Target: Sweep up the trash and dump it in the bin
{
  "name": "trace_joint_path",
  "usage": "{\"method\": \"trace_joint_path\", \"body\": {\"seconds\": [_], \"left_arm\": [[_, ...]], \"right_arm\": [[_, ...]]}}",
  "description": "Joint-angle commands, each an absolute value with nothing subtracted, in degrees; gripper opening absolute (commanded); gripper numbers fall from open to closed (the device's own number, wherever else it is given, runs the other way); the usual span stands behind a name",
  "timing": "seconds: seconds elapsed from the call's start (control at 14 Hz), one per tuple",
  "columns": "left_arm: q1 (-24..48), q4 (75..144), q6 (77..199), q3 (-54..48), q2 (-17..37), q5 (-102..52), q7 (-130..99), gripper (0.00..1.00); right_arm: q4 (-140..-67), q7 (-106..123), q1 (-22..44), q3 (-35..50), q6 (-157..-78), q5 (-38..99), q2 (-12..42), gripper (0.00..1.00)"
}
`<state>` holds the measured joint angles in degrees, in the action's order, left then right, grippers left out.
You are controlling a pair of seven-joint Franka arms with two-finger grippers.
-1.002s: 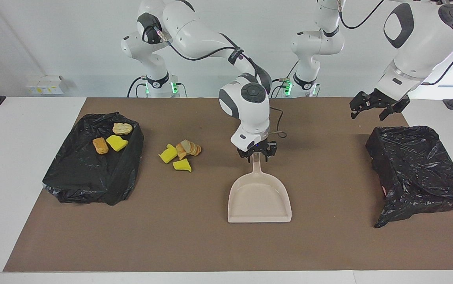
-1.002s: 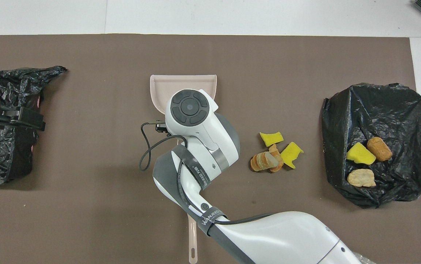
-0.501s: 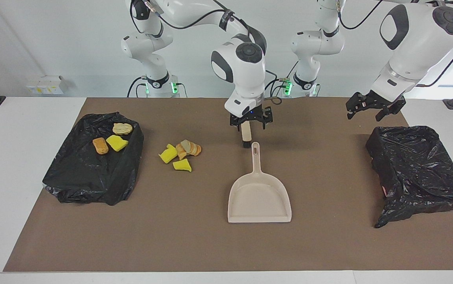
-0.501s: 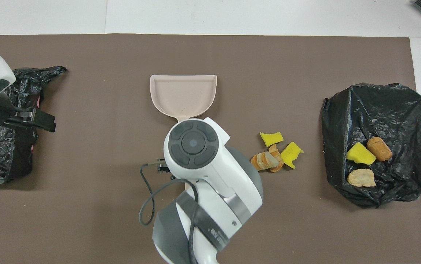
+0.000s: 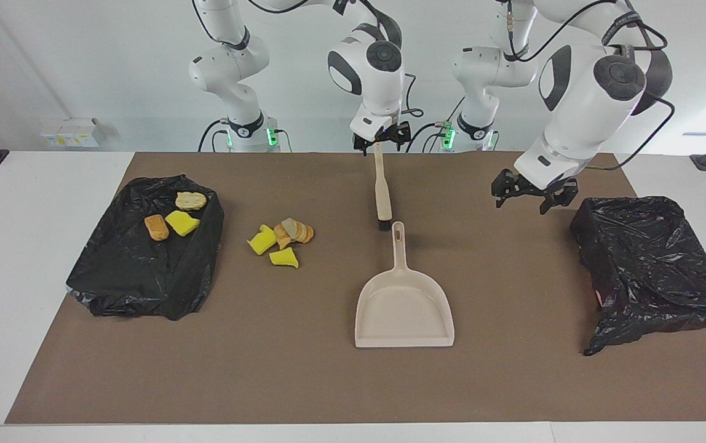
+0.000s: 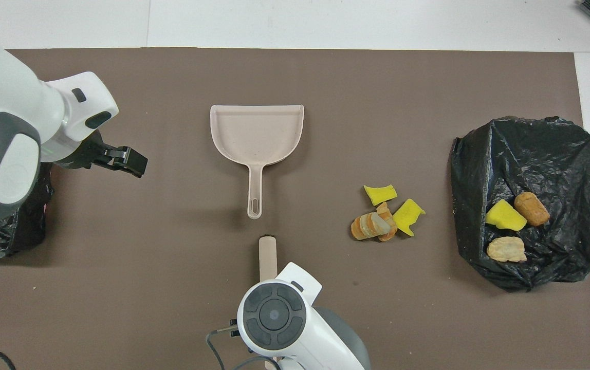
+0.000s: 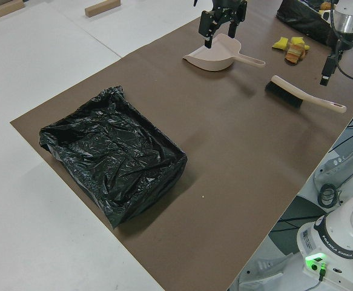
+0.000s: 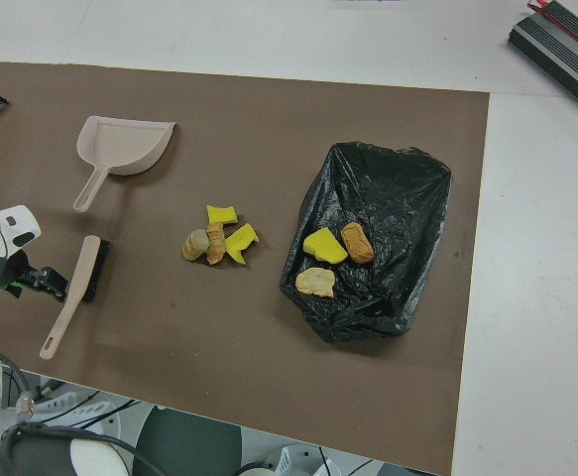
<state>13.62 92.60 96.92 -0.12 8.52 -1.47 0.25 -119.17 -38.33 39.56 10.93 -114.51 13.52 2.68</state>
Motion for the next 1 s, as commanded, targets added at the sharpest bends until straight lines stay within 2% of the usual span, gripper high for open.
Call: {"method": "trace_joint_path", "body": {"seconds": [0.0, 0.14, 0.57, 0.72, 0.86, 0.93], "left_arm": [[17.56, 92.11, 100.18, 0.62, 11.85, -1.23, -4.02, 1.0], [21.17, 92.2, 105.53, 0.7, 15.01, -1.06, -10.25, 1.0], [27.76, 93.07, 111.7, 0.62, 19.15, -0.97, -17.22, 1.0], [29.18, 95.7, 115.73, 0.62, 19.51, -1.14, -17.84, 1.0], [30.66, 96.76, 117.15, 0.62, 19.69, -1.32, -18.89, 1.0], [30.93, 97.29, 118.12, 0.62, 19.69, -1.32, -20.03, 1.0]], "right_arm": [[-126.82, -38.93, 39.81, 10.72, -121.35, 15.64, 0.44, 1.0], [-127.35, -39.37, 40.16, 10.72, -123.47, 16.78, 2.28, 1.0], [-128.14, -39.9, 42.36, 10.81, -125.33, 18.02, 2.98, 1.0], [-128.14, -39.64, 43.24, 10.81, -124.98, 18.02, 3.08, 1.0], [-128.67, -39.55, 43.33, 10.81, -125.42, 17.93, 2.99, 0.81], [-128.67, -39.46, 43.33, 10.72, -125.51, 18.02, 2.99, 0.59]]}}
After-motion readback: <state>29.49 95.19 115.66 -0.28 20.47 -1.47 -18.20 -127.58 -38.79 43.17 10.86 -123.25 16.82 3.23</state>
